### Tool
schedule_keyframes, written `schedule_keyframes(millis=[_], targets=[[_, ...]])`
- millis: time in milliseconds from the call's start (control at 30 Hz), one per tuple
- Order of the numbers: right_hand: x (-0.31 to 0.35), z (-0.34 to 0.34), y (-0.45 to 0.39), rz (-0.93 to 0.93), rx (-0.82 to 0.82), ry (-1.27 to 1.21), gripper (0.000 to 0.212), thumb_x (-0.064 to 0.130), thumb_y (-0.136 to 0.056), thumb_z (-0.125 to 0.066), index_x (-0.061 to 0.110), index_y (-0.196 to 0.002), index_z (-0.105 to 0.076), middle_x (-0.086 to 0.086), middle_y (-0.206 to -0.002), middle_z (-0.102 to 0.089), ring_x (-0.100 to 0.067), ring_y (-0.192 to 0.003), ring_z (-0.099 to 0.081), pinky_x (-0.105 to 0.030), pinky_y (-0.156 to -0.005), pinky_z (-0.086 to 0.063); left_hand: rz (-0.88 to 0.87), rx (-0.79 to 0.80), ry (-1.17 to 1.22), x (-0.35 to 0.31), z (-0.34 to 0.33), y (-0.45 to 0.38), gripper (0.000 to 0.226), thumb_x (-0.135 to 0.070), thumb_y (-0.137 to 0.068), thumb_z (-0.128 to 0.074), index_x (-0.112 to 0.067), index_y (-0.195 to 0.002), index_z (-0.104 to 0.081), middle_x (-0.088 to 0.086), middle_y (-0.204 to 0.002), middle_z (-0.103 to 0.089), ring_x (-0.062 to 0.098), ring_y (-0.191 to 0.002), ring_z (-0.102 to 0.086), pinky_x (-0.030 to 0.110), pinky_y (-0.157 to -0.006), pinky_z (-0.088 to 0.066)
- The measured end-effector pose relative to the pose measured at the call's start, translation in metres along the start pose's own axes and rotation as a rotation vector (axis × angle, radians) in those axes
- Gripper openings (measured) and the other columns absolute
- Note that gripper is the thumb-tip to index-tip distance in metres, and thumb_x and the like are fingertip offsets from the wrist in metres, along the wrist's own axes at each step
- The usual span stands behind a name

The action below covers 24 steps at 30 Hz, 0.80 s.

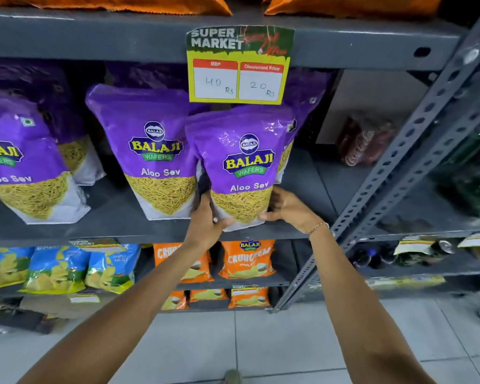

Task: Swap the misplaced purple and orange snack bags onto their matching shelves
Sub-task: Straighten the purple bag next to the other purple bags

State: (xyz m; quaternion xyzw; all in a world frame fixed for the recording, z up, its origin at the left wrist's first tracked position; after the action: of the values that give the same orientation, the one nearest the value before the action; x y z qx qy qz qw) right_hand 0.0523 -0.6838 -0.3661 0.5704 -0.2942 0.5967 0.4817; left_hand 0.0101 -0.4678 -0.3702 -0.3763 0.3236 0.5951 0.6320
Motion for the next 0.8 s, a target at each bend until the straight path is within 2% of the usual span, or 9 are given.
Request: schedule_keyframes(millis=[33, 100, 200, 333, 467, 600, 733, 800], targets=[[-0.003, 0.003, 0.003, 0.007, -0.052, -0.017, 0.062, -0.009, -0.067, -0.076, 0.01, -0.122, -0.054, -0.01, -0.121, -0.064, -0.019, -0.111, -0.061, -0.029, -0.092, -0.052, -0.001, 0.028, 0.0, -0.001, -0.003, -0.004, 0.07, -0.021, -0.078, -0.075, -0.005, -0.131, -0.033, 0.001, -0.086, -0.053, 0.026, -0.086, -0.052, 0.013, -0.06, -0.035], [-0.009, 0.013, 0.01, 0.018, -0.132, -0.053, 0.065, -0.011, -0.067, -0.075, 0.004, -0.126, -0.051, -0.016, -0.125, -0.062, -0.022, -0.111, -0.06, -0.028, -0.091, -0.052, 0.002, 0.074, 0.018, -0.006, -0.01, -0.014, 0.067, -0.019, -0.077, -0.076, -0.007, -0.129, -0.036, 0.006, -0.096, -0.059, 0.022, -0.091, -0.054, 0.017, -0.065, -0.036], [-0.015, 0.028, 0.017, 0.014, -0.211, -0.065, 0.067, -0.012, -0.067, -0.074, 0.002, -0.128, -0.048, -0.017, -0.128, -0.059, -0.022, -0.112, -0.06, -0.028, -0.094, -0.05, -0.018, 0.12, 0.062, -0.016, -0.022, -0.027, 0.073, -0.013, -0.072, -0.079, -0.007, -0.132, -0.038, 0.008, -0.115, -0.062, 0.014, -0.1, -0.054, 0.003, -0.065, -0.037], [-0.019, 0.038, 0.02, -0.012, -0.274, -0.084, 0.066, -0.012, -0.068, -0.073, 0.001, -0.127, -0.048, -0.016, -0.129, -0.059, -0.025, -0.116, -0.057, -0.035, -0.098, -0.047, -0.012, 0.158, 0.061, -0.021, -0.033, -0.042, 0.077, -0.013, -0.072, -0.079, -0.01, -0.136, -0.037, 0.01, -0.128, -0.06, 0.018, -0.113, -0.056, 0.015, -0.082, -0.037], [-0.019, 0.041, 0.016, -0.029, -0.27, -0.079, 0.066, -0.012, -0.068, -0.073, 0.002, -0.128, -0.048, -0.014, -0.13, -0.059, -0.022, -0.115, -0.057, -0.02, -0.085, -0.052, -0.014, 0.156, 0.071, -0.018, -0.038, -0.045, 0.074, -0.012, -0.073, -0.077, -0.015, -0.136, -0.037, 0.007, -0.13, -0.06, 0.016, -0.114, -0.056, 0.019, -0.085, -0.039], [-0.02, 0.041, 0.015, -0.044, -0.266, -0.08, 0.068, -0.011, -0.069, -0.073, 0.003, -0.13, -0.046, -0.013, -0.132, -0.057, -0.024, -0.12, -0.055, -0.03, -0.095, -0.046, -0.008, 0.147, 0.094, -0.015, -0.041, -0.044, 0.072, -0.013, -0.074, -0.077, -0.016, -0.135, -0.037, 0.007, -0.131, -0.059, 0.021, -0.118, -0.056, 0.024, -0.088, -0.042], [-0.02, 0.039, 0.016, -0.031, -0.272, -0.068, 0.065, -0.012, -0.07, -0.072, 0.003, -0.129, -0.046, -0.013, -0.131, -0.057, -0.024, -0.118, -0.056, -0.025, -0.09, -0.049, -0.011, 0.158, 0.083, -0.014, -0.041, -0.045, 0.073, -0.014, -0.076, -0.076, -0.018, -0.137, -0.035, 0.007, -0.132, -0.058, 0.021, -0.119, -0.055, 0.024, -0.089, -0.041], [-0.02, 0.039, 0.016, -0.034, -0.272, -0.061, 0.066, -0.011, -0.071, -0.071, 0.004, -0.13, -0.045, -0.013, -0.133, -0.056, -0.023, -0.12, -0.055, -0.03, -0.095, -0.049, -0.008, 0.168, 0.077, -0.013, -0.042, -0.044, 0.071, -0.014, -0.077, -0.074, -0.017, -0.137, -0.035, 0.008, -0.133, -0.058, 0.023, -0.12, -0.055, 0.025, -0.09, -0.041]])
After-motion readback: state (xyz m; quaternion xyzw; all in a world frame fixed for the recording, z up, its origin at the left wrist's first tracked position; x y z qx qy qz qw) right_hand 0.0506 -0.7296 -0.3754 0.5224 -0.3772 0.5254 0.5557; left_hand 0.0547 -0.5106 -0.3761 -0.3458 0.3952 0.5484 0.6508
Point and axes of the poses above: each hand's wrist, its own y-axis away from the middle knuckle, its own z-axis out of the back of the hand, x = y × z, the point moved 2 cm from there along -y, towards the middle knuckle
